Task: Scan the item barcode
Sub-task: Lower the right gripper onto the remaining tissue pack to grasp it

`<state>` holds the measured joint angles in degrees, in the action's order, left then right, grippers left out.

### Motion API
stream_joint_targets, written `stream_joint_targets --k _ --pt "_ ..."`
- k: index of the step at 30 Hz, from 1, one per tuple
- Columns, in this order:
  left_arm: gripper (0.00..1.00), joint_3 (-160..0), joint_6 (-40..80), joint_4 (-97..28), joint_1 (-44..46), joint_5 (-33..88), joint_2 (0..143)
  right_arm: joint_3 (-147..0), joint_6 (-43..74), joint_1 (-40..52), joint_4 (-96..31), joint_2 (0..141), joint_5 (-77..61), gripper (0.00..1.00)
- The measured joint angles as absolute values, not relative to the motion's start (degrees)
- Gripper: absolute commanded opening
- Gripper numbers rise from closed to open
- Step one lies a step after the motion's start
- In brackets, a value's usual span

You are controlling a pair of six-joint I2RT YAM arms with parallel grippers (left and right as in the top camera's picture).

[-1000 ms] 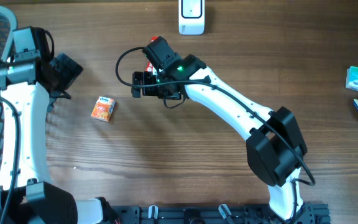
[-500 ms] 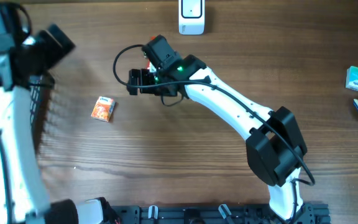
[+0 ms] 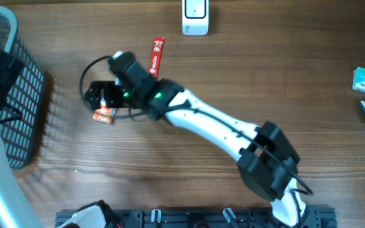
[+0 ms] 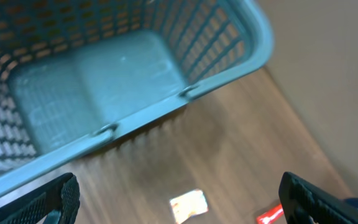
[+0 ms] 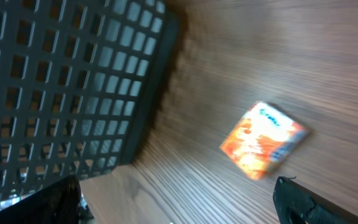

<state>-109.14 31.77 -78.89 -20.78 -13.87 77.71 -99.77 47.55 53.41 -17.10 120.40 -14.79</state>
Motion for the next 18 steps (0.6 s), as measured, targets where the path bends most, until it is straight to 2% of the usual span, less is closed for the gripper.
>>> stream_joint_targets --k 15,18 --pt "1.00 -109.1 32.1 -83.6 -21.0 -13.9 78.0 -99.7 49.8 55.3 -14.9 131.9 -10.8 0.99" --pt "1.00 -109.1 32.1 -83.6 -21.0 -13.9 78.0 -99.7 49.7 55.3 -14.9 132.1 -10.3 0.96"
